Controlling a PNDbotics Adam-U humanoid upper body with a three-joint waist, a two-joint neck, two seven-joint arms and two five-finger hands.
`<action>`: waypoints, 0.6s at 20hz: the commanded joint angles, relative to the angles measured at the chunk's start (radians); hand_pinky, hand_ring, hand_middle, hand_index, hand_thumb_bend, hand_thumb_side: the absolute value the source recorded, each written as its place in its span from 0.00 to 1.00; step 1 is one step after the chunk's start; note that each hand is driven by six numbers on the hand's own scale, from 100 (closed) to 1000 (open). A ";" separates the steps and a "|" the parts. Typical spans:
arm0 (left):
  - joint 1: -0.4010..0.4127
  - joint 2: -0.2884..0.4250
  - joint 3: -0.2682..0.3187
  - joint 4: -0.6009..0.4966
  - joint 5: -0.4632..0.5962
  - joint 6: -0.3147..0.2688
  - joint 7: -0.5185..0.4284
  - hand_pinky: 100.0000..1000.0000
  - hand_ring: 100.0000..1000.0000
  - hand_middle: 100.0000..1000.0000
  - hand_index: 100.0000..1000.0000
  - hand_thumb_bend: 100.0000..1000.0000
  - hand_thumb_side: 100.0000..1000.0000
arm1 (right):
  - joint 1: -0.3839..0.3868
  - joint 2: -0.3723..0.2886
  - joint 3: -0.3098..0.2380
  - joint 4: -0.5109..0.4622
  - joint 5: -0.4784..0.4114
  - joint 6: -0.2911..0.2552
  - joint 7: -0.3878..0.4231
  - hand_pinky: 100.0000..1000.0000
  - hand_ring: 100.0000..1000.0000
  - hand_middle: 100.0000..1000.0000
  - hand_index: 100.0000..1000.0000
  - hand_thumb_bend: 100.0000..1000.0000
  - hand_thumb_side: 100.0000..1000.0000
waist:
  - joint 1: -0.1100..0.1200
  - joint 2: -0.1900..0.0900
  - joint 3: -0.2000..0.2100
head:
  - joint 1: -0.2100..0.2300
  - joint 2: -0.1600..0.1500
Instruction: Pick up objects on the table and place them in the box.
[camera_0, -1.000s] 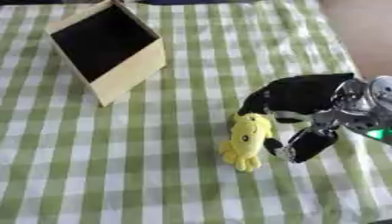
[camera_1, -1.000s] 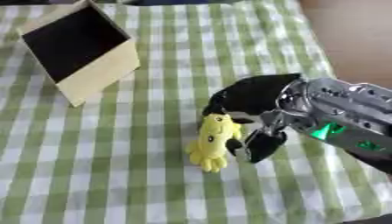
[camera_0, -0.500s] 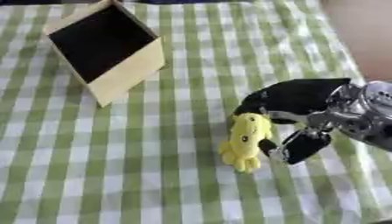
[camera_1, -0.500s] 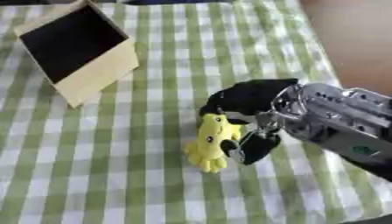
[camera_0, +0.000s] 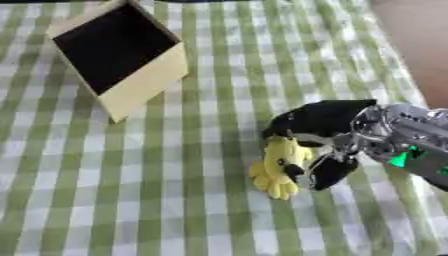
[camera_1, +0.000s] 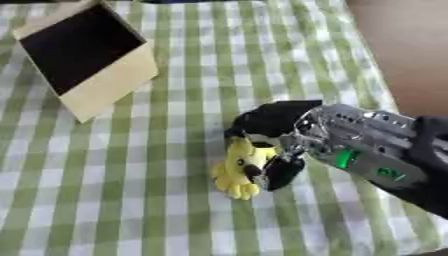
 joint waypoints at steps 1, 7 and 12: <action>-0.013 0.007 0.010 -0.019 0.007 -0.005 0.001 0.40 0.48 0.57 0.82 0.00 0.79 | -0.002 0.001 0.005 0.057 0.014 -0.029 -0.009 0.95 0.94 0.91 1.00 0.00 0.25 | 0.002 -0.015 0.001 | -0.004 -0.010; -0.011 0.005 0.010 -0.019 0.012 -0.005 -0.001 0.40 0.48 0.57 0.82 0.00 0.80 | 0.002 0.017 0.014 0.120 0.025 -0.070 -0.016 0.94 0.94 0.90 1.00 0.00 0.25 | 0.002 -0.014 0.002 | -0.005 -0.010; -0.007 0.006 0.012 -0.019 0.012 -0.003 -0.002 0.40 0.48 0.57 0.82 0.00 0.80 | -0.001 0.014 0.006 0.096 0.027 -0.059 -0.052 0.90 0.83 0.59 0.76 0.00 0.21 | 0.004 -0.014 -0.001 | -0.004 -0.006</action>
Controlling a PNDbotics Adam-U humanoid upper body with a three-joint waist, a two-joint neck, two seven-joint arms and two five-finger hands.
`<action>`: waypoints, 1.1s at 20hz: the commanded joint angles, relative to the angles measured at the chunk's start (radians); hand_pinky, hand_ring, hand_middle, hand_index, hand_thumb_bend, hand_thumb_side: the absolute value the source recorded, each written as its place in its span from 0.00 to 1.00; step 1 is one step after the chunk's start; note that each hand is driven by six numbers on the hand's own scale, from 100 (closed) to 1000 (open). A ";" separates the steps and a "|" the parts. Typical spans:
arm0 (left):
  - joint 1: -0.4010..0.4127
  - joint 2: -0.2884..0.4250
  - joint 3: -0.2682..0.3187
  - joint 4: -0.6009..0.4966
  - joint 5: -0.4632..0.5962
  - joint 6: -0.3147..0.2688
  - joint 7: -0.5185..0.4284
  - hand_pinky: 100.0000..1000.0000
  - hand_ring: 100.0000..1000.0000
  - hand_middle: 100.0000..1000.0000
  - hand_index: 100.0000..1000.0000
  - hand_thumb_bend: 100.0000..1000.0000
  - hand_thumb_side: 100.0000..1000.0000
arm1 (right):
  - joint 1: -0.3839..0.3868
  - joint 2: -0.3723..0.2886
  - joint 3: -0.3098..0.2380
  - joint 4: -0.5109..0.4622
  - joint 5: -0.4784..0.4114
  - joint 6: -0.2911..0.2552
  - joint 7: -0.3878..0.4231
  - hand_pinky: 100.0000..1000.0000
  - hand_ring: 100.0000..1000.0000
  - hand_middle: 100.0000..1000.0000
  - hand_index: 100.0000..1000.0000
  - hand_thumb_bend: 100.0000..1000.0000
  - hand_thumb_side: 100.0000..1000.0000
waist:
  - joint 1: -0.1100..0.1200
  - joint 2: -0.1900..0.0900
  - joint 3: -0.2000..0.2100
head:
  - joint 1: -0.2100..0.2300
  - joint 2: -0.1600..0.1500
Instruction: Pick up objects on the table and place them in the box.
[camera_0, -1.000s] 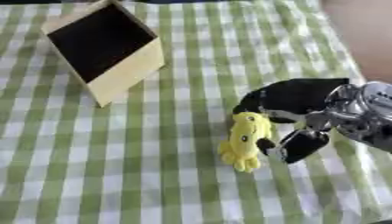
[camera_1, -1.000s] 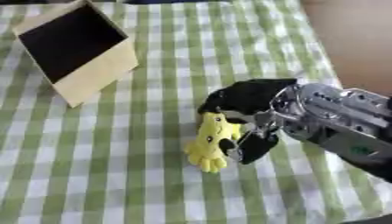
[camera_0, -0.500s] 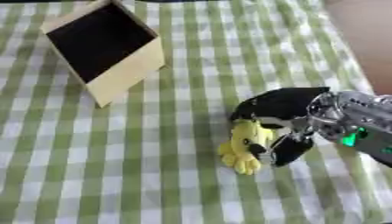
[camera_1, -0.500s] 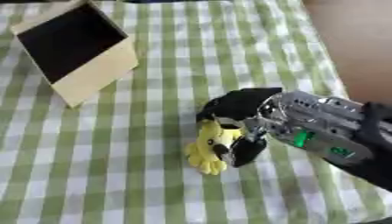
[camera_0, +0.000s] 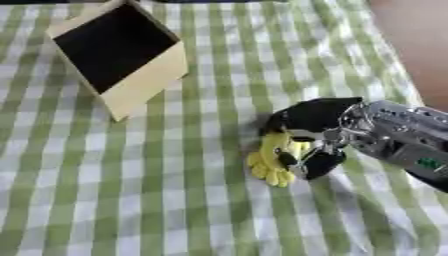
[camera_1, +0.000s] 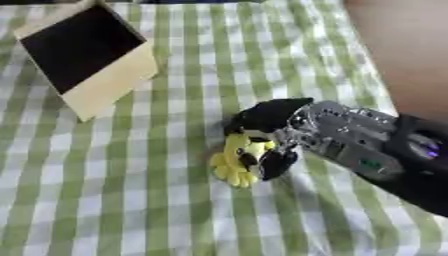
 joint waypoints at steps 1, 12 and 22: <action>-0.006 0.014 0.011 -0.019 0.004 -0.002 -0.001 0.40 0.48 0.57 0.82 0.00 0.80 | 0.005 -0.027 0.006 -0.008 0.008 0.021 -0.031 0.89 0.81 0.57 0.74 0.00 0.20 | 0.004 -0.013 -0.003 | 0.000 -0.005; -0.005 0.013 0.013 -0.019 -0.002 -0.001 -0.008 0.40 0.48 0.57 0.81 0.00 0.79 | -0.010 -0.093 -0.056 -0.233 -0.082 0.208 -0.132 0.81 0.70 0.30 0.43 0.00 0.15 | -0.002 -0.024 -0.014 | 0.007 -0.008; -0.007 0.012 0.013 -0.019 -0.006 -0.001 -0.012 0.40 0.48 0.56 0.81 0.00 0.79 | 0.002 -0.124 -0.133 -0.235 -0.144 0.262 -0.214 0.81 0.69 0.30 0.44 0.00 0.13 | -0.003 -0.029 -0.014 | 0.011 -0.010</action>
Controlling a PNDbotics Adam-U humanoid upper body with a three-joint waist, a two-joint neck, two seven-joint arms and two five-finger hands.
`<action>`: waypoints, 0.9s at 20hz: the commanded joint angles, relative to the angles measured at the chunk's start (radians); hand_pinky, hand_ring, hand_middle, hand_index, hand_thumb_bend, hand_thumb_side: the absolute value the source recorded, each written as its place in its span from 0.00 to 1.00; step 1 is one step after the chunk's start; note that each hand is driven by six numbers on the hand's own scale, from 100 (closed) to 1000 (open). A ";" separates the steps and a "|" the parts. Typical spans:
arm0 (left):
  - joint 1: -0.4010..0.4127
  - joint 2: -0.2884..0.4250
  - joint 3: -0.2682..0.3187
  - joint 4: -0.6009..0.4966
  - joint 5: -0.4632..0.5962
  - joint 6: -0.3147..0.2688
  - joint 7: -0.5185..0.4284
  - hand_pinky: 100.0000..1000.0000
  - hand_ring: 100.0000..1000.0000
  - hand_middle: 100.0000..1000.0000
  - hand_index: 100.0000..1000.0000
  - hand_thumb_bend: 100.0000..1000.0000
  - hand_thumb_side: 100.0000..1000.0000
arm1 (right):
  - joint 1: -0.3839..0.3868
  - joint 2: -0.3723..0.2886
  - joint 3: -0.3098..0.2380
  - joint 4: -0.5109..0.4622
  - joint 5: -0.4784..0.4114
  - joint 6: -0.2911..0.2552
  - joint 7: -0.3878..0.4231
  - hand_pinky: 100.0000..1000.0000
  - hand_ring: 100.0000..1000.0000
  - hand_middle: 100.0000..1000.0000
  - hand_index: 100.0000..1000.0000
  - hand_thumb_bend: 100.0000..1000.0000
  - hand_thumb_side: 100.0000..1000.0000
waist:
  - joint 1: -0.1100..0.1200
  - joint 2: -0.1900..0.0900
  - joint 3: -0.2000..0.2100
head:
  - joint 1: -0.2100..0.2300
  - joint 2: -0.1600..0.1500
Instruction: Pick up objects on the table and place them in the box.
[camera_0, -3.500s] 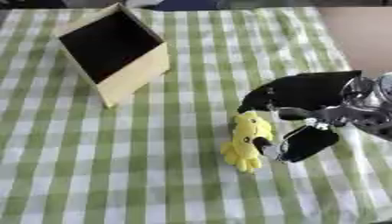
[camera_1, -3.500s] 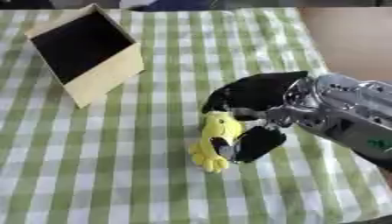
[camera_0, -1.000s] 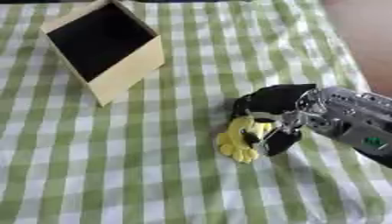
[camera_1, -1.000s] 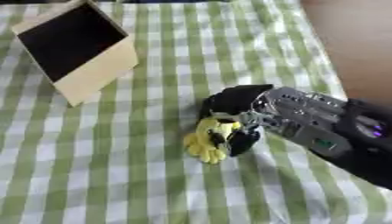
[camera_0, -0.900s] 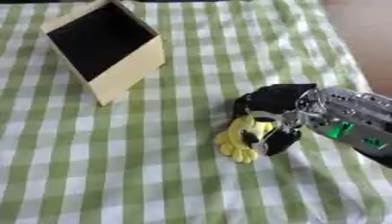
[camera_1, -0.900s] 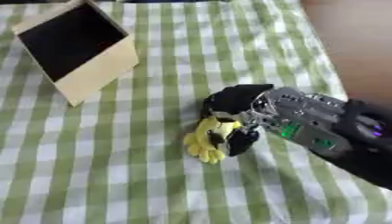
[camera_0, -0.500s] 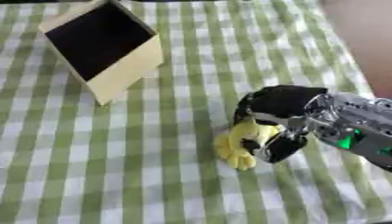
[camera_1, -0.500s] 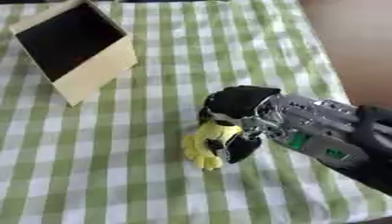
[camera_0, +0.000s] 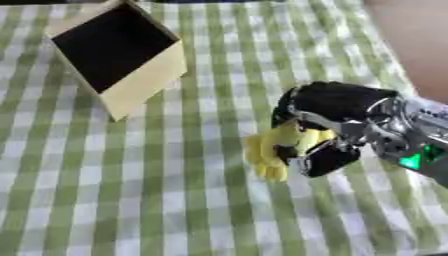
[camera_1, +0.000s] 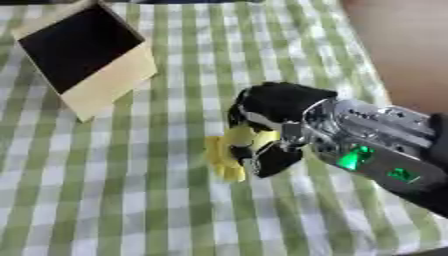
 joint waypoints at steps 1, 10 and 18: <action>-0.009 0.012 0.008 -0.019 -0.004 0.000 -0.003 0.40 0.48 0.56 0.81 0.00 0.79 | -0.022 -0.032 -0.060 -0.016 -0.016 0.004 -0.028 0.81 0.69 0.30 0.43 0.00 0.13 | -0.001 -0.024 -0.001 | 0.005 -0.010; -0.008 0.013 0.007 -0.019 -0.006 0.003 -0.006 0.40 0.48 0.56 0.81 0.00 0.79 | -0.198 0.056 -0.107 -0.016 0.045 0.084 0.081 0.80 0.69 0.29 0.41 0.00 0.12 | -0.002 -0.029 0.005 | 0.004 -0.021; -0.013 0.014 0.004 -0.019 -0.005 0.005 -0.009 0.40 0.48 0.56 0.81 0.00 0.79 | -0.360 0.177 -0.131 -0.015 0.193 0.144 0.241 0.79 0.69 0.30 0.41 0.00 0.12 | 0.002 -0.027 0.010 | 0.001 -0.036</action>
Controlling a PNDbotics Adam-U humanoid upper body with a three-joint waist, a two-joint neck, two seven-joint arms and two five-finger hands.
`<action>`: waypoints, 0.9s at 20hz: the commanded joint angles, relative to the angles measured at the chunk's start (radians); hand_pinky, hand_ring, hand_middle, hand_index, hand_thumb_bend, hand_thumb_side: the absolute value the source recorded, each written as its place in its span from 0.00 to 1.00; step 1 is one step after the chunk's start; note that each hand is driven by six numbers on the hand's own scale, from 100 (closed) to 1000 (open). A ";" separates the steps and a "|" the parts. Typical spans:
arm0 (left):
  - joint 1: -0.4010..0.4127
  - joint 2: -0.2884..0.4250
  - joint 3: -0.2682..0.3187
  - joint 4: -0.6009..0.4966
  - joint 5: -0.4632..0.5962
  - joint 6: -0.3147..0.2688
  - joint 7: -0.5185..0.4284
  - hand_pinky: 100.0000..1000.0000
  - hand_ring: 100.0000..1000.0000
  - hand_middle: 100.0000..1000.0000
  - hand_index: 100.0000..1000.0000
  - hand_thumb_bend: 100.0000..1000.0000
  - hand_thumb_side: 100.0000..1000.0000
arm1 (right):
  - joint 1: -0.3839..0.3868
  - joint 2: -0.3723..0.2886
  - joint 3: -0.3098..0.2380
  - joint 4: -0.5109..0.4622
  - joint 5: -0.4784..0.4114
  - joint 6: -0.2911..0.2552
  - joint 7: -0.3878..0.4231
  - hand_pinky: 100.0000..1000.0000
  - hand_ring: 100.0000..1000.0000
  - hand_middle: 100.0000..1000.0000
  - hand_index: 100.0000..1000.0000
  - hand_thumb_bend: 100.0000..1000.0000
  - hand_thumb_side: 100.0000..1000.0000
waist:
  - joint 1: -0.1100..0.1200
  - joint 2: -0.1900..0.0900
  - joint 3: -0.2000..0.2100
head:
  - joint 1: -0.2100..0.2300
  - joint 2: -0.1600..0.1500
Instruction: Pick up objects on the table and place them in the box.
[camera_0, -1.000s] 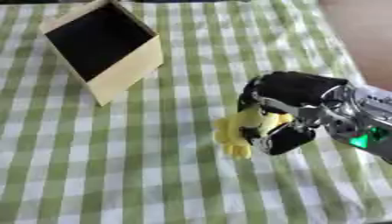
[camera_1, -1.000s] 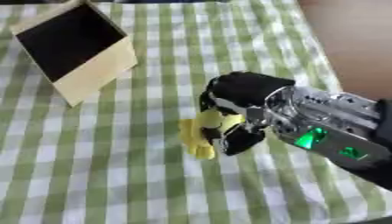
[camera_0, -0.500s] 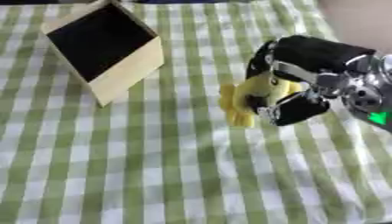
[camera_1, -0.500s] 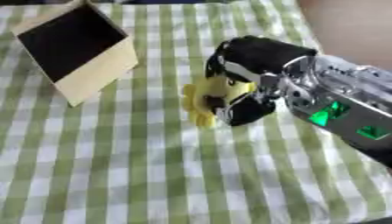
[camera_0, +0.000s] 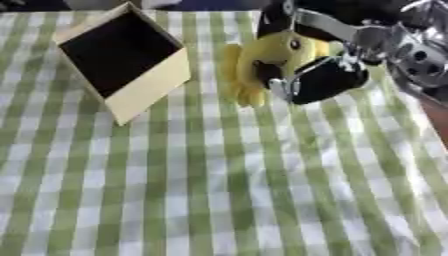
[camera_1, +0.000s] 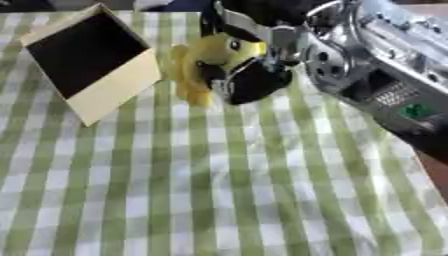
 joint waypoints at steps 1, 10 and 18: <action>-0.014 0.013 0.004 -0.019 -0.001 -0.001 -0.004 0.40 0.48 0.56 0.81 0.00 0.79 | -0.056 0.040 -0.027 -0.005 0.069 0.087 0.127 0.80 0.69 0.30 0.41 0.00 0.12 | 0.002 -0.020 0.005 | -0.005 -0.017; -0.023 0.006 -0.007 -0.019 0.009 -0.002 -0.016 0.40 0.47 0.56 0.81 0.00 0.79 | -0.177 0.258 -0.054 0.258 0.244 0.025 0.113 0.77 0.66 0.31 0.45 0.00 0.11 | 0.000 -0.015 0.038 | -0.041 -0.032; -0.032 0.000 -0.015 -0.019 0.019 -0.004 -0.026 0.40 0.47 0.56 0.81 0.00 0.79 | -0.222 0.422 -0.124 0.521 0.355 -0.018 -0.015 0.77 0.63 0.31 0.47 0.00 0.11 | -0.007 -0.010 0.077 | -0.083 -0.049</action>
